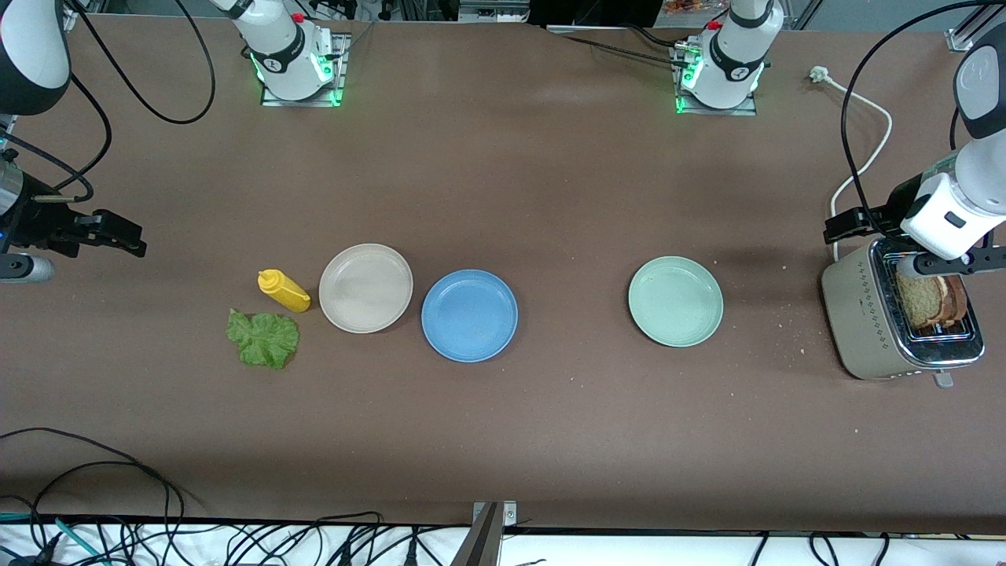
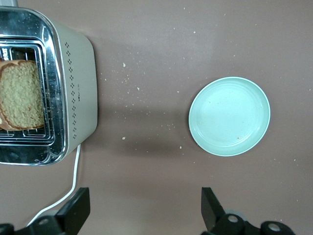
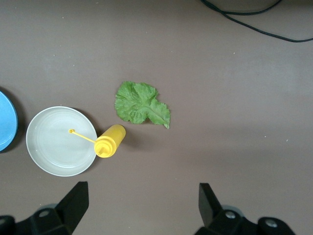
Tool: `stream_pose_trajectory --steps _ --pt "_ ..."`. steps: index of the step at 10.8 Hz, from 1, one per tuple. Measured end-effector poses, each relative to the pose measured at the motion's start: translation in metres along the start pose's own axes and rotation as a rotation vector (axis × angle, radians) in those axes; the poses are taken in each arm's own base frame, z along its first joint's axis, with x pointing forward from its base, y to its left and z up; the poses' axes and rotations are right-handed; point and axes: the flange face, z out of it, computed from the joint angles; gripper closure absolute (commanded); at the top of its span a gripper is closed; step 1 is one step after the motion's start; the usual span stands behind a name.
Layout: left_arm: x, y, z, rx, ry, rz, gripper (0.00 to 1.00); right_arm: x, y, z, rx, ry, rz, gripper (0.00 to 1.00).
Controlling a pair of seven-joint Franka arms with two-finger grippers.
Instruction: Make sandwich in blue plate with both arms
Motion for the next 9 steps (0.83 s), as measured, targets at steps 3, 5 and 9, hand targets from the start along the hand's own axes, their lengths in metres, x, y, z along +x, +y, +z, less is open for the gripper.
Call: stream_pose_trajectory --steps 3,5,9 --pt "-0.0018 0.0015 0.0014 0.001 -0.016 0.003 0.00 0.0008 0.0000 -0.0017 0.000 0.011 0.000 0.00" --pt "-0.0015 0.0016 0.0031 0.002 -0.021 0.003 0.00 0.0009 -0.0002 -0.0031 0.000 0.016 0.000 0.00" --pt "0.0022 0.0012 0.0095 0.004 -0.028 0.001 0.00 0.0010 -0.0003 -0.0035 -0.001 0.018 -0.001 0.00"
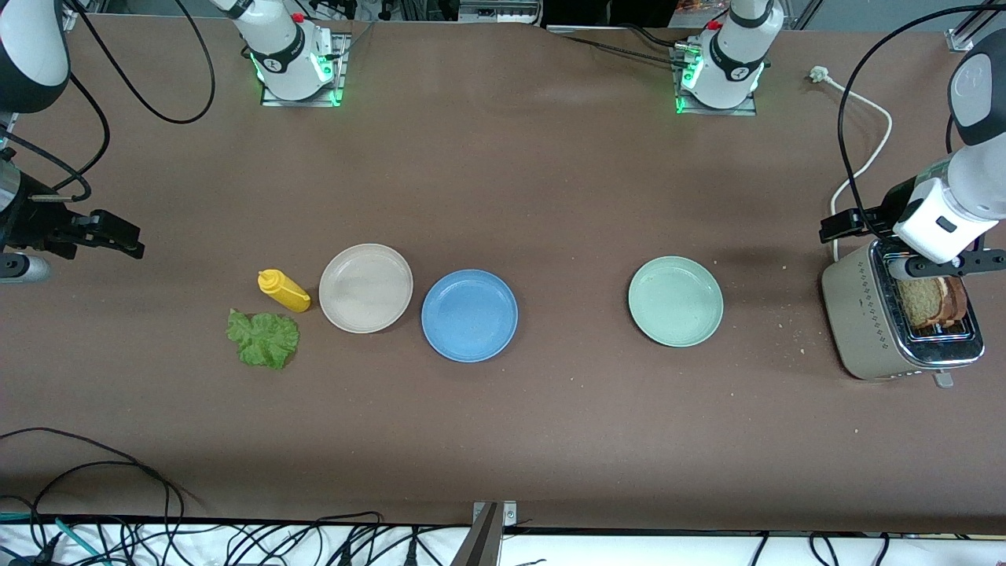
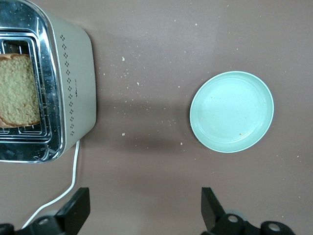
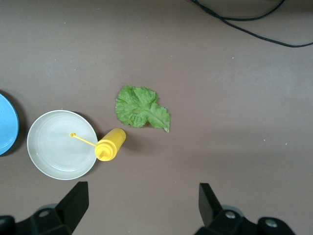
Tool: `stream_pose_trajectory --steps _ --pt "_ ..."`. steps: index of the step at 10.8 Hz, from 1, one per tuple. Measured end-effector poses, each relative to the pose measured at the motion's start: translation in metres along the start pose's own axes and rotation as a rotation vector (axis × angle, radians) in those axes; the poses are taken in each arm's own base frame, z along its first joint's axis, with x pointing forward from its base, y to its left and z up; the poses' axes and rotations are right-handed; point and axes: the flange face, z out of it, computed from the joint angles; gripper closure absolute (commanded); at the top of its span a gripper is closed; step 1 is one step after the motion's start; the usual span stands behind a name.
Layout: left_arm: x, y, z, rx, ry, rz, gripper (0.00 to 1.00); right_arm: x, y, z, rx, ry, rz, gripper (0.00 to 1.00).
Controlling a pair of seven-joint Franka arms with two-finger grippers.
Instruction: Make sandwich in blue plate with both arms
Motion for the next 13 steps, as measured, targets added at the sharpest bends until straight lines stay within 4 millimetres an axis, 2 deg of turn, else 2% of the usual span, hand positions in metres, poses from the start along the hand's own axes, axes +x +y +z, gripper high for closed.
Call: stream_pose_trajectory --steps 13 --pt "0.0058 -0.0073 0.0003 -0.001 0.009 -0.014 0.00 0.0001 0.0000 -0.0001 0.000 0.001 0.000 0.00"
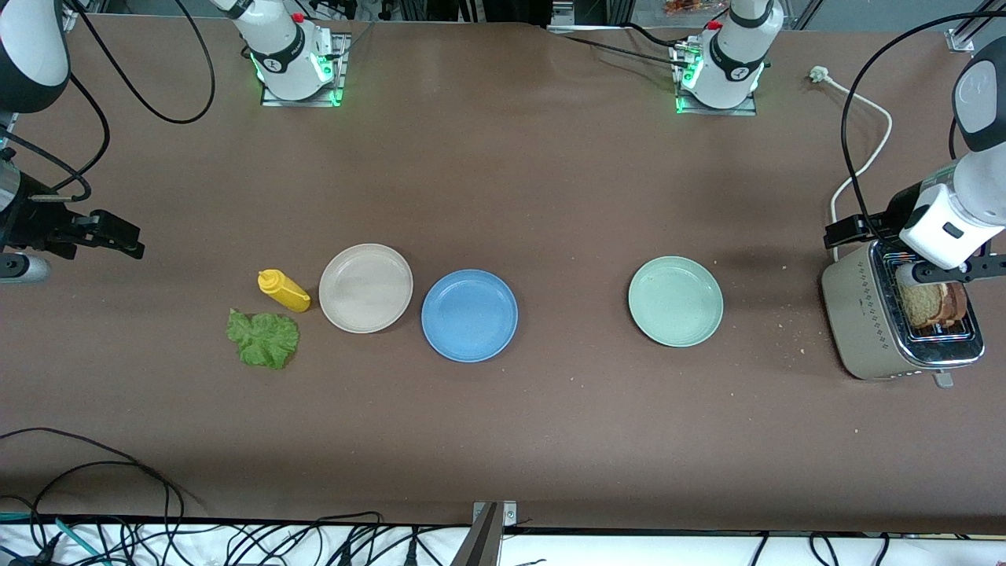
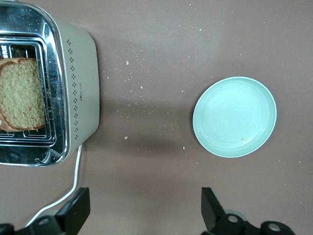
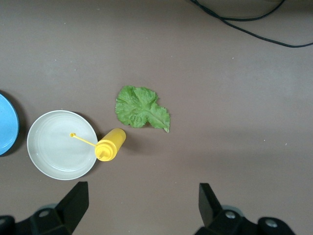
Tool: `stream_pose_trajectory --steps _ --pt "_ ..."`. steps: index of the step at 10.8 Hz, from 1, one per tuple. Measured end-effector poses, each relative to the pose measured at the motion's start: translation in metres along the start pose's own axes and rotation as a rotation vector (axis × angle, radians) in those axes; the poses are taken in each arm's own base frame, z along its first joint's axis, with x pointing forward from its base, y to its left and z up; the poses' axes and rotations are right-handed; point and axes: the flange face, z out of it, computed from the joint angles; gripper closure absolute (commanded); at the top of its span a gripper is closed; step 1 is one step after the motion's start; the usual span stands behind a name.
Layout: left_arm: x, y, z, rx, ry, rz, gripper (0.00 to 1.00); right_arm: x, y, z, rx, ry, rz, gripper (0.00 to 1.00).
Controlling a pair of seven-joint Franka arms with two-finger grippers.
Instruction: Make sandwich in blue plate with both arms
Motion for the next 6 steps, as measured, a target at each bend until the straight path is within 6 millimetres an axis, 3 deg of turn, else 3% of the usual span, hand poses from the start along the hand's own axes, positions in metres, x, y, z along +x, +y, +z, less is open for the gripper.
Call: stream_pose_trajectory --steps 6 --pt "0.0005 -0.0030 0.0007 -0.001 -0.001 -0.005 0.00 0.0000 0.0000 0.0000 0.000 0.000 0.000 0.00"
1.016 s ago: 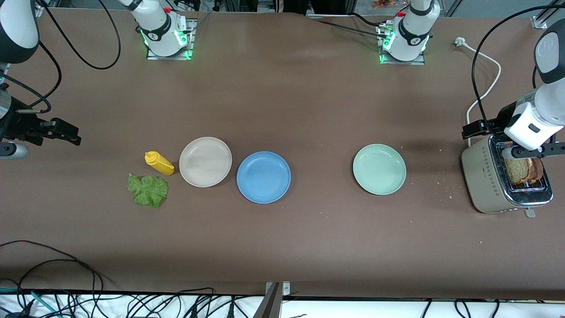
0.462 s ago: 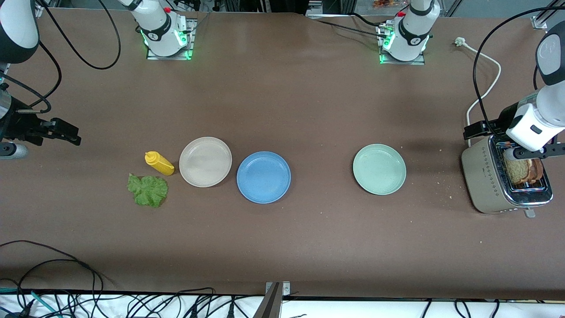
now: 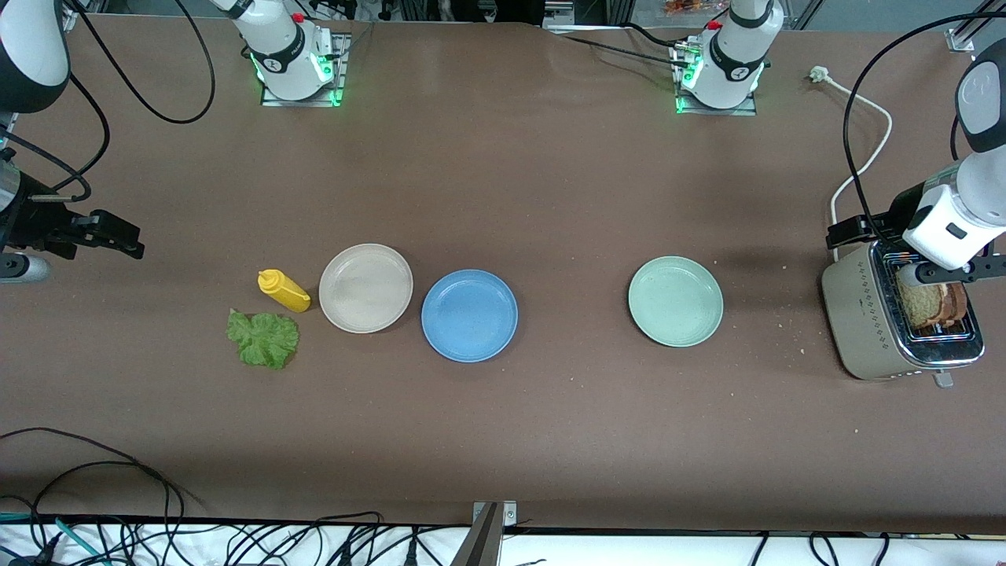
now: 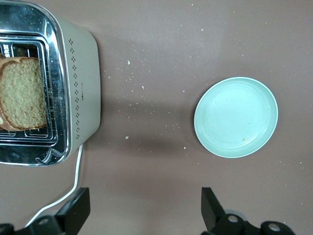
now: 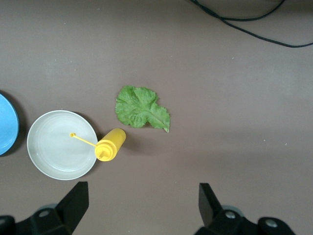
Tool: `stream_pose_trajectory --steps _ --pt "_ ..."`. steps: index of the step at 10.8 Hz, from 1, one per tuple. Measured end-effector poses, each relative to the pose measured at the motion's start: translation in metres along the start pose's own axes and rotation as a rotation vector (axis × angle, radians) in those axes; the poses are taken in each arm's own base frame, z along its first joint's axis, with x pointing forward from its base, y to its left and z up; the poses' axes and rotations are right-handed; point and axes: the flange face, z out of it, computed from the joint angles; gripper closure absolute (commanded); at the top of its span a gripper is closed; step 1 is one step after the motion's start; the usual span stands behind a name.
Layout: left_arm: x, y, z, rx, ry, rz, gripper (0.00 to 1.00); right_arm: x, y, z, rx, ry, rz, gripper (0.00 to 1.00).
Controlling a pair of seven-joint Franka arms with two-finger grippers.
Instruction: Make sandwich in blue plate with both arms
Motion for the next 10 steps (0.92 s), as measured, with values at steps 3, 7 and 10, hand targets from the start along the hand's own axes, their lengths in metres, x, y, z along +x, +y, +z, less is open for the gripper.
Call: stream_pose_trajectory --steps 3,7,10 --pt "0.0000 0.0000 0.0001 0.000 0.000 0.000 0.00 0.0001 0.0002 -0.0001 0.000 0.001 0.000 0.00" --pt "0.0000 0.0004 0.0001 0.000 0.000 0.001 0.00 0.0001 0.0002 -0.0001 0.000 0.001 0.000 0.00" --pt "0.0002 0.0005 0.0006 0.000 -0.001 0.001 0.00 0.0016 0.0002 -0.0013 -0.001 0.015 0.000 0.00"
